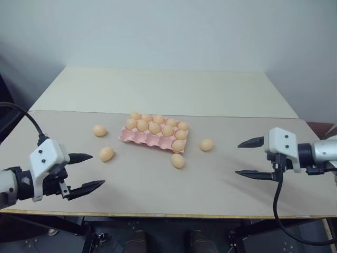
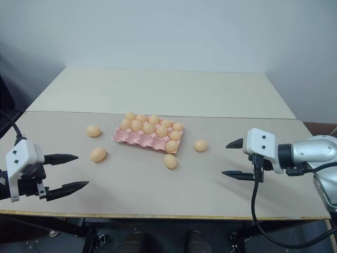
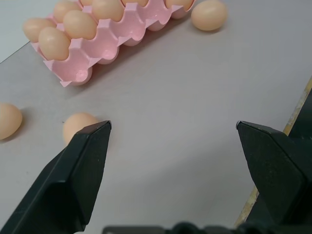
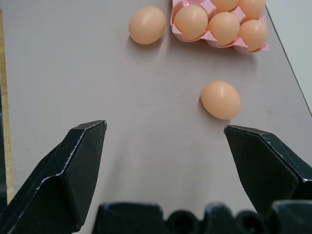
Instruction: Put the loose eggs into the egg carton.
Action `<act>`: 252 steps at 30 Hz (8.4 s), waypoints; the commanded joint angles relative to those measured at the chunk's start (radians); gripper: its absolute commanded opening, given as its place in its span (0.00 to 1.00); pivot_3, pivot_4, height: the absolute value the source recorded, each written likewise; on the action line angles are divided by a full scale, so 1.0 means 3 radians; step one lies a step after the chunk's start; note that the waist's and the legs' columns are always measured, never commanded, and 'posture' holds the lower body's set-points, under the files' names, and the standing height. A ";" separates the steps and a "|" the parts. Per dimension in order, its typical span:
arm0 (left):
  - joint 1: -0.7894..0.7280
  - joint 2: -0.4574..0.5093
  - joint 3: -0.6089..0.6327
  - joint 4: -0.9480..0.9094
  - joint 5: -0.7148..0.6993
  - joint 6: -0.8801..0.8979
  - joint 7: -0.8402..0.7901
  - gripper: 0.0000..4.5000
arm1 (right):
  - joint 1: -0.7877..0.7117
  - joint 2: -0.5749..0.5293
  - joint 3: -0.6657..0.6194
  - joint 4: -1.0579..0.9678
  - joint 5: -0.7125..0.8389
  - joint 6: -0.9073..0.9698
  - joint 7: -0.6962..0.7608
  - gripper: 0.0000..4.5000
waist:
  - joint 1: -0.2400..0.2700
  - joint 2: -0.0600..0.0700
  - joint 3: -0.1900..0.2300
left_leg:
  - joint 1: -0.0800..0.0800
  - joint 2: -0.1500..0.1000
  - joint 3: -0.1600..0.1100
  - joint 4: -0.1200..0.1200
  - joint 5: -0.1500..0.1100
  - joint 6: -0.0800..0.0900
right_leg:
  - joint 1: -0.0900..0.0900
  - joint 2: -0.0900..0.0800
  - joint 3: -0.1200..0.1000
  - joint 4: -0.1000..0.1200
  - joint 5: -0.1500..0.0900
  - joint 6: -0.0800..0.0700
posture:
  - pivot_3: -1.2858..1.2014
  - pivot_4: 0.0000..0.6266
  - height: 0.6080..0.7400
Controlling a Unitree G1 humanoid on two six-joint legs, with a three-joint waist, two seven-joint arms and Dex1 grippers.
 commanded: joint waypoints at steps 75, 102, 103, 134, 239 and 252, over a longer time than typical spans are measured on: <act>-0.0007 -0.0024 -0.0328 0.0103 0.0049 -0.0067 0.0295 1.00 | -0.2186 0.1829 0.1056 0.2705 -0.1327 -0.1440 -0.0530 0.59 | -0.0111 0.0010 0.0006 | 0.0003 0.0000 0.0015 -0.0003 0.0001 0.0002 | -0.0006 0.0008 0.0019 0.0005 0.0020 0.0025 | 0.52 0.24 1.00; 0.0232 -0.0185 -0.0220 0.0005 0.0165 -0.0046 0.0439 1.00 | -0.2565 0.2751 0.1476 0.3135 -0.1611 -0.2071 -0.0884 0.99 | -0.0102 0.0012 0.0007 | 0.0001 0.0006 0.0019 -0.0004 0.0001 0.0001 | -0.0011 0.0009 0.0017 0.0006 0.0017 0.0015 | 0.52 0.24 1.00; 0.0219 -0.0181 -0.0232 0.0014 0.0166 -0.0054 0.0438 1.00 | -0.2559 0.2746 0.1472 0.3109 -0.1610 -0.2067 -0.0887 0.99 | -0.0102 0.0012 0.0007 | 0.0001 0.0006 0.0019 -0.0004 0.0001 0.0001 | -0.0012 0.0009 0.0017 0.0007 0.0017 0.0015 | 0.52 0.24 1.00; -0.0195 -0.0019 -0.0565 0.0291 0.0253 -0.0253 0.0097 1.00 | -0.0802 0.1206 0.0962 -0.0315 -0.0651 0.0443 -0.0553 0.99 | -0.0075 0.0010 0.0007 | -0.0003 0.0014 0.0032 -0.0005 0.0000 0.0000 | -0.0020 0.0011 0.0018 0.0001 0.0011 0.0003 | 0.52 0.24 1.00; -0.0115 -0.0031 -0.0711 0.0147 0.0359 -0.0182 0.0329 1.00 | -0.1130 0.2331 0.1817 0.0636 -0.1370 0.0244 -0.1255 0.57 | -0.0080 0.0006 0.0004 | -0.0023 0.0051 0.0038 -0.0001 0.0001 0.0001 | -0.0051 0.0053 0.0027 0.0007 0.0035 -0.0001 | 0.52 0.24 1.00; -0.0172 -0.0036 -0.0733 0.0212 0.0368 -0.0240 0.0318 1.00 | -0.1604 0.2554 0.1599 0.0449 -0.1114 0.0306 -0.1345 0.57 | -0.0094 0.0006 0.0004 | -0.0022 0.0052 0.0038 -0.0001 0.0001 0.0001 | -0.0052 0.0054 0.0027 0.0009 0.0036 -0.0001 | 0.52 0.24 1.00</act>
